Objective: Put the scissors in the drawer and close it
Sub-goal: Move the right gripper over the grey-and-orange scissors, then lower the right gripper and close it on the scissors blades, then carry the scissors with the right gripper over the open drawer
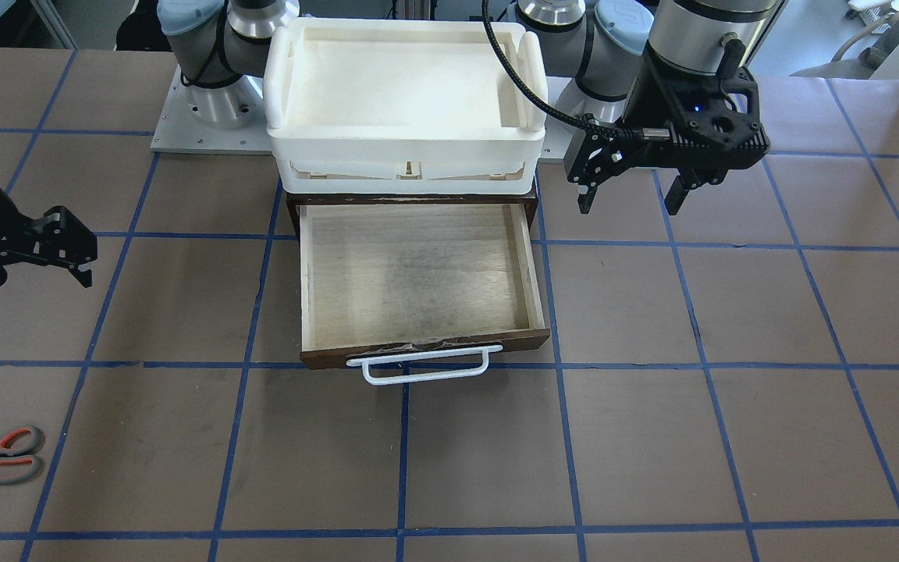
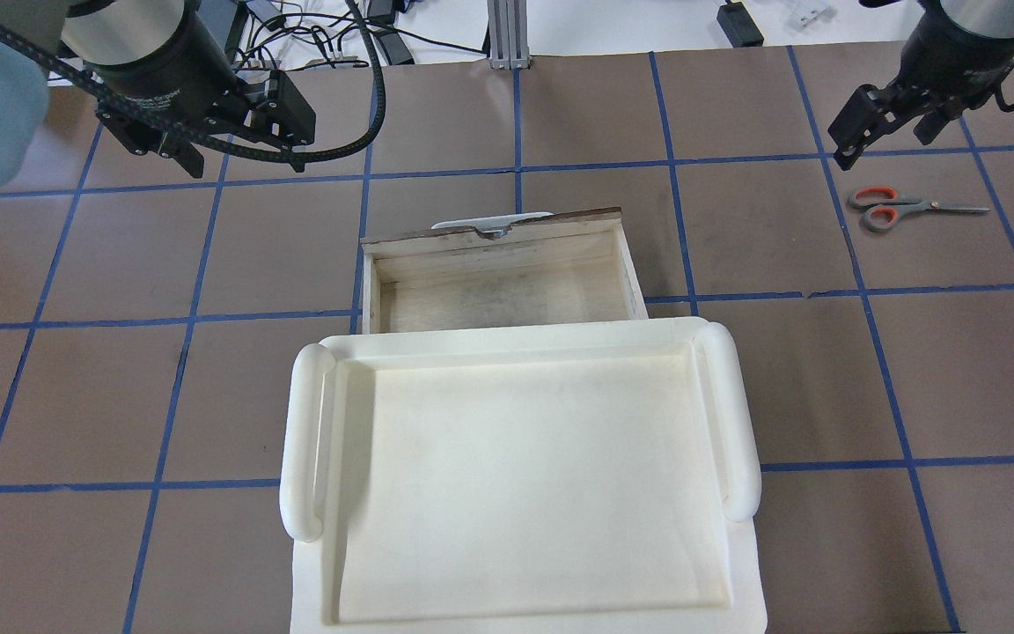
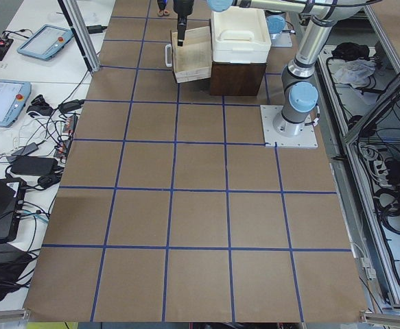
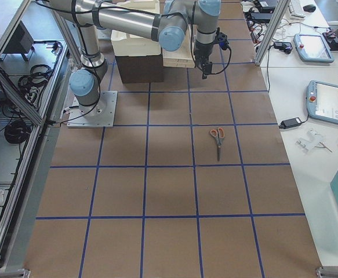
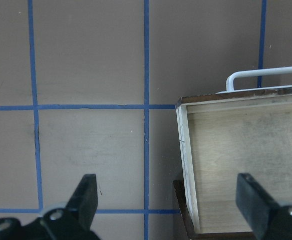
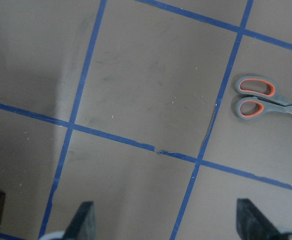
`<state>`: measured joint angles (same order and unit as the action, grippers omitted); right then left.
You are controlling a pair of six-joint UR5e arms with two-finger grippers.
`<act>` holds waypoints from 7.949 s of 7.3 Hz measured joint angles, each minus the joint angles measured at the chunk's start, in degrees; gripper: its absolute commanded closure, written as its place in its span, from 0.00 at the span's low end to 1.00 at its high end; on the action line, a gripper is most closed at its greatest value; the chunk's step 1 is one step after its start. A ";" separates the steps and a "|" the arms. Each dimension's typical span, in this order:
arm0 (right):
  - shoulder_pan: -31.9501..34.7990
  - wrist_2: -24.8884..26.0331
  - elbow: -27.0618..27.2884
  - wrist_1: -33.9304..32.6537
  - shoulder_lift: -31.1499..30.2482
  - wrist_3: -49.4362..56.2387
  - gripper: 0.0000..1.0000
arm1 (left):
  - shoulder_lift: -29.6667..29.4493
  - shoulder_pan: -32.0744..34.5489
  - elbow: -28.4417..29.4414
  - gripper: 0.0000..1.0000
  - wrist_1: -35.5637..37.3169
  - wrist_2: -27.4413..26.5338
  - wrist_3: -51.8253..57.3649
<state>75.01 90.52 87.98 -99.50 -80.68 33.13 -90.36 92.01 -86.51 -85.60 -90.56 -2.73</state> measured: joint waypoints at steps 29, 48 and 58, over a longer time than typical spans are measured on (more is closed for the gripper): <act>-13.59 -0.76 -1.27 -29.08 29.29 81.89 0.59 | 1.06 0.01 -0.68 0.00 -0.01 -0.14 -0.17; 20.19 -1.59 -1.94 -3.25 4.26 42.30 1.00 | 1.23 0.02 -0.74 0.00 -0.03 -0.14 -0.52; 41.65 1.90 -0.28 -7.28 11.18 25.16 1.00 | 1.50 0.05 -0.86 0.00 -0.22 -0.23 -0.52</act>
<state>116.66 92.43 87.70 -106.78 -69.50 58.29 -88.86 92.05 -87.36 -85.82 -90.79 -3.25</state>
